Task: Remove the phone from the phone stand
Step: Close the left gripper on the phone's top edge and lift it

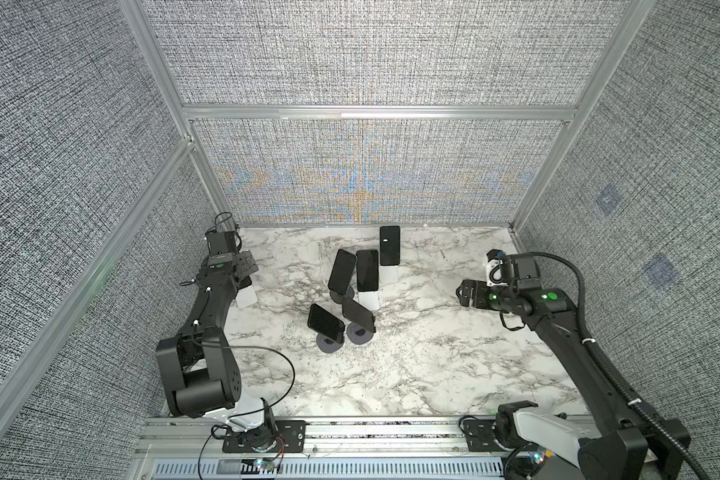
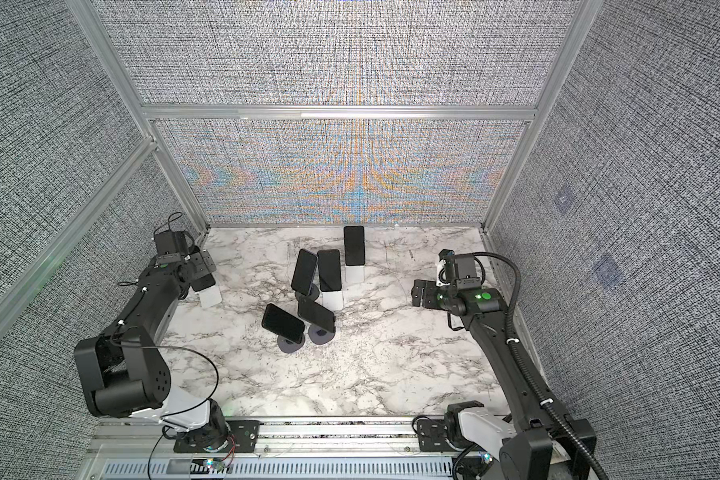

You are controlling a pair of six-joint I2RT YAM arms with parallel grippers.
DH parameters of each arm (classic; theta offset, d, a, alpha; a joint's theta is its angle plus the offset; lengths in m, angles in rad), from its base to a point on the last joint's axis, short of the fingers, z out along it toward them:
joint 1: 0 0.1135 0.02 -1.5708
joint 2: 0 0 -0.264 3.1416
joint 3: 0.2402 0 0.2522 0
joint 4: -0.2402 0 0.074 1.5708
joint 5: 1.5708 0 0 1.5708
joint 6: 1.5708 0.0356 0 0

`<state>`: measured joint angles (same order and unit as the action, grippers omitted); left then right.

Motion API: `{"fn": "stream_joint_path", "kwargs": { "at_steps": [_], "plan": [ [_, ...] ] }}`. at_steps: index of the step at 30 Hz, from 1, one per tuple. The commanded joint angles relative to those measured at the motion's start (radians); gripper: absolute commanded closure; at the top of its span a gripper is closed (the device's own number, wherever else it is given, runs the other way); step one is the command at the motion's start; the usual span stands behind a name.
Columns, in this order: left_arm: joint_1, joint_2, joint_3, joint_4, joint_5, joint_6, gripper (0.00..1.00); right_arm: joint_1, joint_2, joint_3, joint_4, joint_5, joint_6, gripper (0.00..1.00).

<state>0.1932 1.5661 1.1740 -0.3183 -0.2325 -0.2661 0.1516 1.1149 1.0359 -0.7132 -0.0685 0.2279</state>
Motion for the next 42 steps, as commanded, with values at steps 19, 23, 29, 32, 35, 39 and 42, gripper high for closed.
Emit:
{"fn": "stream_joint_path", "kwargs": {
  "at_steps": [19, 23, 29, 32, 35, 39, 42],
  "plan": [
    [0.005, 0.136, -0.025, 0.231, -0.017, 0.044, 0.01, 0.003, -0.086, -0.079, 0.053, 0.024, -0.046, 0.01],
    [0.007, 0.155, -0.011, 0.231, -0.019, 0.057, 0.01, 0.002, -0.087, -0.082, 0.055, 0.022, -0.048, 0.01],
    [0.018, 0.175, 0.003, 0.246, 0.000, 0.070, 0.01, 0.003, -0.082, -0.089, 0.058, 0.023, -0.048, 0.01],
    [0.029, 0.187, 0.015, 0.242, 0.005, 0.066, 0.01, 0.002, -0.079, -0.089, 0.059, 0.025, -0.048, 0.01],
    [0.033, 0.199, 0.024, 0.246, 0.021, 0.067, 0.02, 0.002, -0.079, -0.094, 0.065, 0.034, -0.053, 0.01],
    [0.035, 0.225, 0.044, 0.243, 0.019, 0.074, 0.02, 0.002, -0.078, -0.099, 0.066, 0.046, -0.057, 0.01],
    [0.035, 0.232, 0.049, 0.251, 0.028, 0.077, 0.04, 0.003, -0.078, -0.101, 0.071, 0.053, -0.057, 0.01]
  ]
}}
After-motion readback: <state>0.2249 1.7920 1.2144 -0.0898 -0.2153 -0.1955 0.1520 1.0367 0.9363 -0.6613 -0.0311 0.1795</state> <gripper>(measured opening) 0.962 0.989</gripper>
